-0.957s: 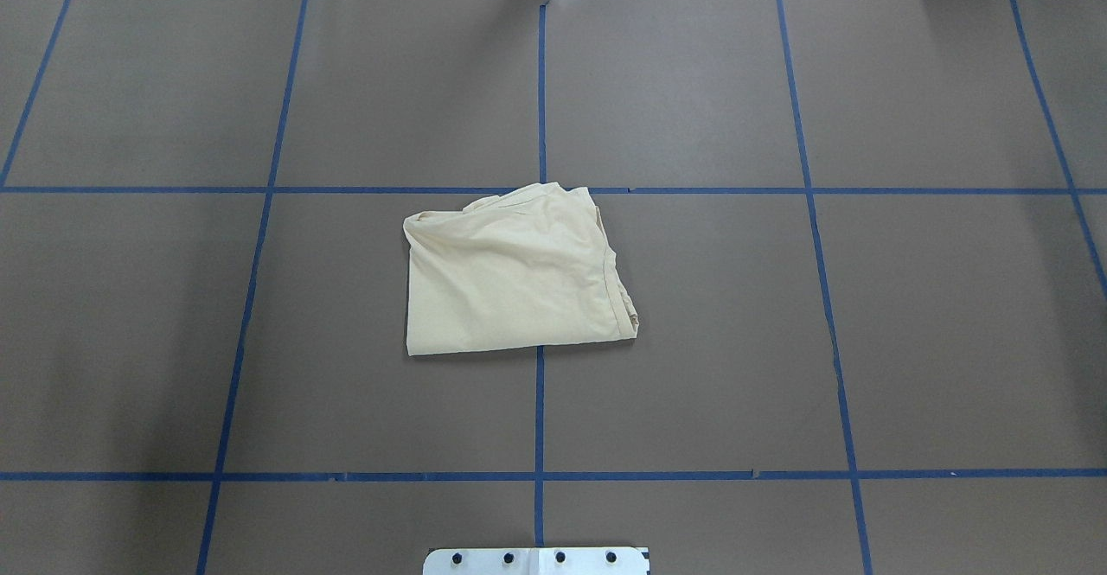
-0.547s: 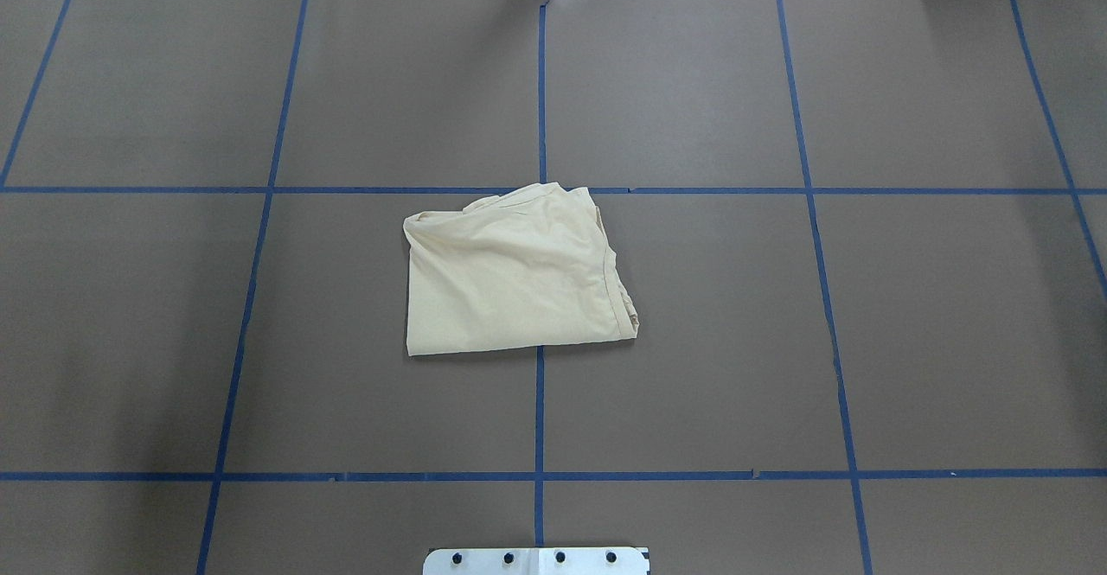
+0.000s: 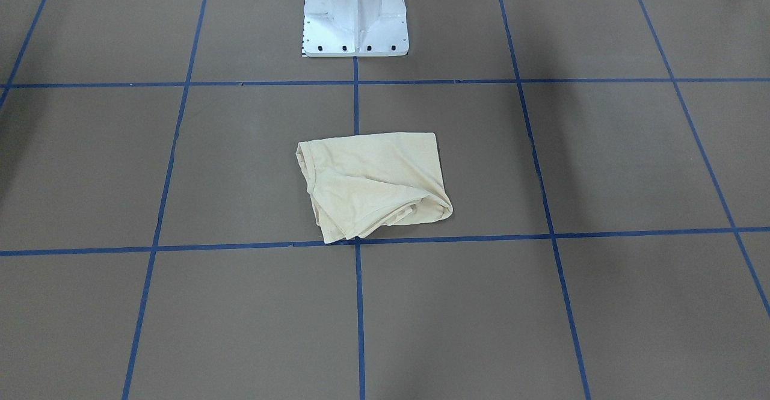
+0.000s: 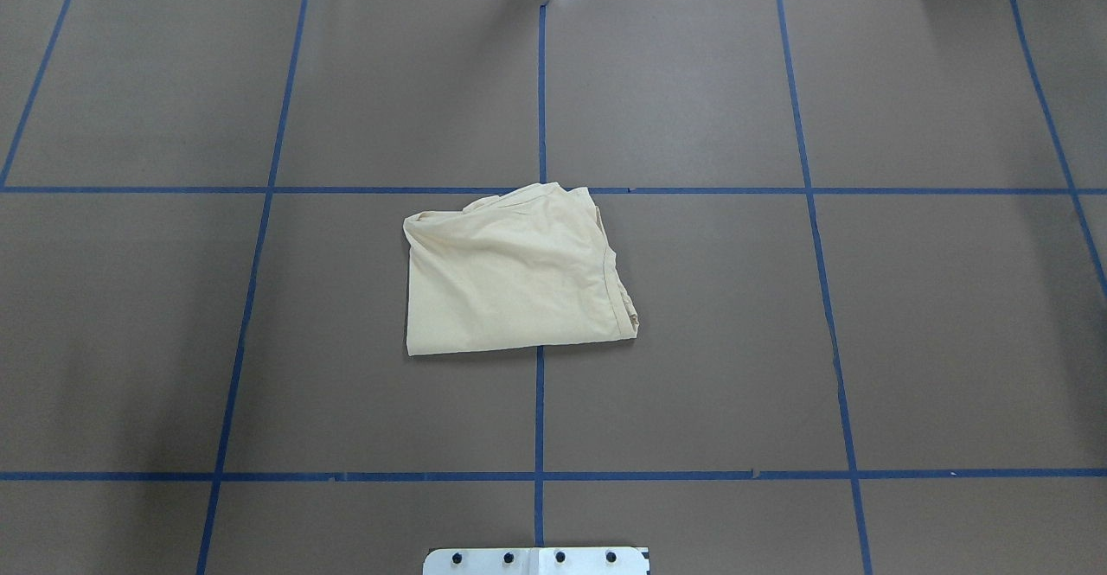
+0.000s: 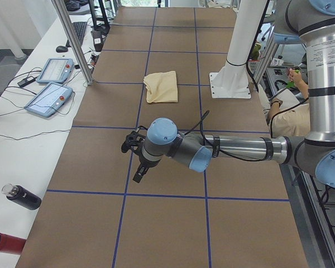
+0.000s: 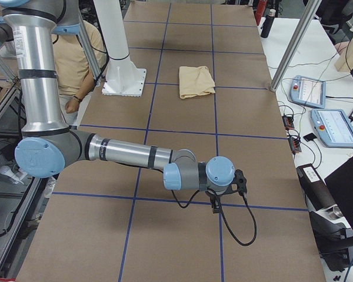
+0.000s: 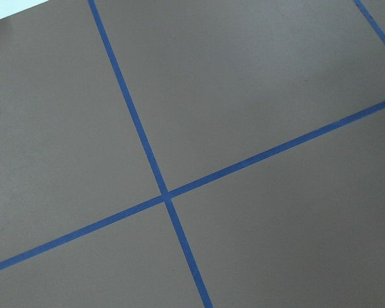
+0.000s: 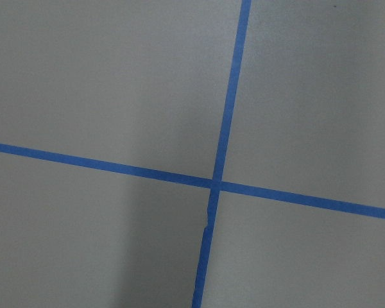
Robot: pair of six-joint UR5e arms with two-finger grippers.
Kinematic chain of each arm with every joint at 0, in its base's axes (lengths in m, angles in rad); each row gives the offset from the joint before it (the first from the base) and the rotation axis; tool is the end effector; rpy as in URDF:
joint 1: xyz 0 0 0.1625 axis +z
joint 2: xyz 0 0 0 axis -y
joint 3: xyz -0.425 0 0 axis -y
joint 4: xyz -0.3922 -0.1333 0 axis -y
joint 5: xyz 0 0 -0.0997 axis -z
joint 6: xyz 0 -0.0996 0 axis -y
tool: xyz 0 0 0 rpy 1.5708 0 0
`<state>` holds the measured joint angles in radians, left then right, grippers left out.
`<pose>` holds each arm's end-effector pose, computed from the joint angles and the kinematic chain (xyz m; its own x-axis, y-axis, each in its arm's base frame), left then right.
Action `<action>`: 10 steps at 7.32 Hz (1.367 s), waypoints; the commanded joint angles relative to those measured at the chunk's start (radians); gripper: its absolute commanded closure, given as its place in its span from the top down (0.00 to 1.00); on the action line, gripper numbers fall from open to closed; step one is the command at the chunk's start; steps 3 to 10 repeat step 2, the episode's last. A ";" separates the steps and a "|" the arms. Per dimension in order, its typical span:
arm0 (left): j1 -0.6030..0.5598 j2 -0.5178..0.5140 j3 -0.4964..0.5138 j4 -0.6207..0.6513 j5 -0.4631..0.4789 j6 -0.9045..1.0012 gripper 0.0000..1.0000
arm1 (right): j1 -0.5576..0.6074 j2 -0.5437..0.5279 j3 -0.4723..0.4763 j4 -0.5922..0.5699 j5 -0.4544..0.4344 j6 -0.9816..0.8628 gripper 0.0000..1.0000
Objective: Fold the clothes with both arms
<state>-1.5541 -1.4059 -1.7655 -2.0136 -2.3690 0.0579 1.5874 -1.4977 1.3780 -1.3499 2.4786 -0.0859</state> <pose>-0.0546 -0.4437 0.5866 0.6904 0.3885 -0.6102 -0.0549 0.8692 0.4913 0.0635 -0.5248 0.6841 0.6159 -0.1545 0.7726 0.0365 0.9851 0.1679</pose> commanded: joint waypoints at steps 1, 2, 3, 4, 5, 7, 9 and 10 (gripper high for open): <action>0.000 0.004 -0.023 0.001 -0.001 -0.001 1.00 | 0.000 0.001 -0.010 0.000 0.000 0.000 1.00; 0.000 0.005 -0.023 0.001 0.001 -0.003 1.00 | 0.000 -0.001 0.002 0.000 0.000 0.000 1.00; 0.000 0.005 -0.023 0.001 0.001 -0.003 1.00 | 0.000 -0.001 0.002 0.000 0.000 0.000 1.00; 0.000 0.005 -0.023 0.001 0.001 -0.003 1.00 | 0.000 -0.001 0.002 0.000 0.000 0.000 1.00; 0.000 0.005 -0.023 0.001 0.001 -0.003 1.00 | 0.000 -0.001 0.002 0.000 0.000 0.000 1.00; 0.000 0.005 -0.023 0.001 0.001 -0.003 1.00 | 0.000 -0.001 0.002 0.000 0.000 0.000 1.00; 0.000 0.005 -0.023 0.001 0.001 -0.003 1.00 | 0.000 -0.001 0.002 0.000 0.000 0.000 1.00; 0.000 0.005 -0.023 0.001 0.001 -0.003 1.00 | 0.000 -0.001 0.002 0.000 0.000 0.000 1.00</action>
